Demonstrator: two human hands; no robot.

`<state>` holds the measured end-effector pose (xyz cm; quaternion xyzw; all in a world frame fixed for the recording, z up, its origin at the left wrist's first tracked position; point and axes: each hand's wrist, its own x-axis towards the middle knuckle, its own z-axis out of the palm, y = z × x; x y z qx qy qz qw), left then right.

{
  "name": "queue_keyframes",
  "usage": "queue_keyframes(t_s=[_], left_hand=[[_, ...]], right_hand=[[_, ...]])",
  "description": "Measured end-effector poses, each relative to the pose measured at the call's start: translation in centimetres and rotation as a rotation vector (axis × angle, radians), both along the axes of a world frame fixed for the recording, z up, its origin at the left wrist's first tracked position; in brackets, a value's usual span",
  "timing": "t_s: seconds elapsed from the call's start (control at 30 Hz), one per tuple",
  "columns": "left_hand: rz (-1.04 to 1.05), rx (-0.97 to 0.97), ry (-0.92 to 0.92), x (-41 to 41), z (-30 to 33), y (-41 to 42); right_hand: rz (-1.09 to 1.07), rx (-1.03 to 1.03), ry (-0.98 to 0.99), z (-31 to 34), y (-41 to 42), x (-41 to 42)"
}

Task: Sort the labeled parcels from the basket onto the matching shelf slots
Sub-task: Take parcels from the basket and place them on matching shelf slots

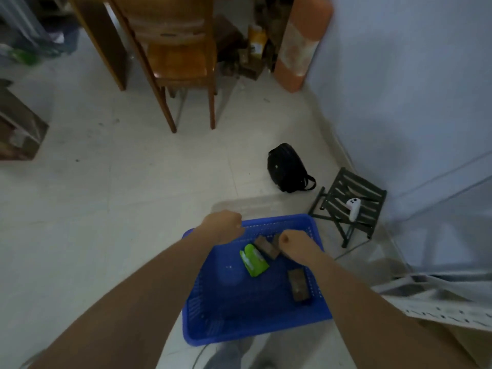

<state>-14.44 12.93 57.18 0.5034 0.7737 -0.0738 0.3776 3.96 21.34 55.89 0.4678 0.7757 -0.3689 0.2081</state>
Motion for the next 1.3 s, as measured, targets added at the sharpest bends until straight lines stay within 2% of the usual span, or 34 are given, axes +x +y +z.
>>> queue_keyframes(t_s=[0.13, 0.27, 0.4, 0.5, 0.63, 0.77, 0.83, 0.93, 1.03, 1.13, 1.2, 1.3], left_hand=[[0.072, -0.044, -0.003, -1.9, -6.5, 1.1], [0.185, -0.054, -0.046, -2.2, -14.5, 2.1], [0.207, -0.111, -0.095, -0.9, -25.2, 2.3], [0.265, -0.159, -0.125, 1.2, -33.8, 1.8], [0.393, -0.213, -0.260, 4.7, -44.6, 0.2], [0.562, -0.188, -0.344, 7.4, -54.1, -1.1], [0.650, -0.185, -0.375, 8.3, -57.7, -1.4], [0.782, -0.161, -0.404, 9.3, -62.5, -1.2], [1.036, -0.064, -0.462, 9.8, -66.7, -0.6], [1.157, 0.023, -0.537, 10.0, -69.8, 0.6], [1.238, 0.104, -0.636, 10.2, -71.3, 1.3], [1.346, 0.140, -0.678, 10.3, -71.9, 2.2]], right_hand=[[-0.045, -0.028, 0.033, -7.6, 2.5, -0.6], [-0.062, -0.083, -0.015, -16.7, 4.7, -0.5], [-0.143, -0.186, -0.037, -28.0, 5.3, 0.2], [-0.082, -0.233, -0.070, -36.4, 4.3, 1.3], [-0.012, -0.255, -0.158, -46.4, 2.9, 3.3], [-0.103, -0.270, -0.178, -54.7, 2.1, 5.0], [-0.092, -0.267, -0.168, -57.8, 2.0, 5.2], [-0.184, -0.303, -0.089, -62.1, 2.2, 4.9], [-0.200, -0.226, 0.006, -65.9, 2.7, 3.7], [-0.269, -0.188, -0.043, -68.4, 2.7, 2.4], [-0.234, -0.138, -0.109, -69.4, 2.3, 1.6], [-0.347, -0.133, -0.059, -70.1, 1.9, 0.6]])
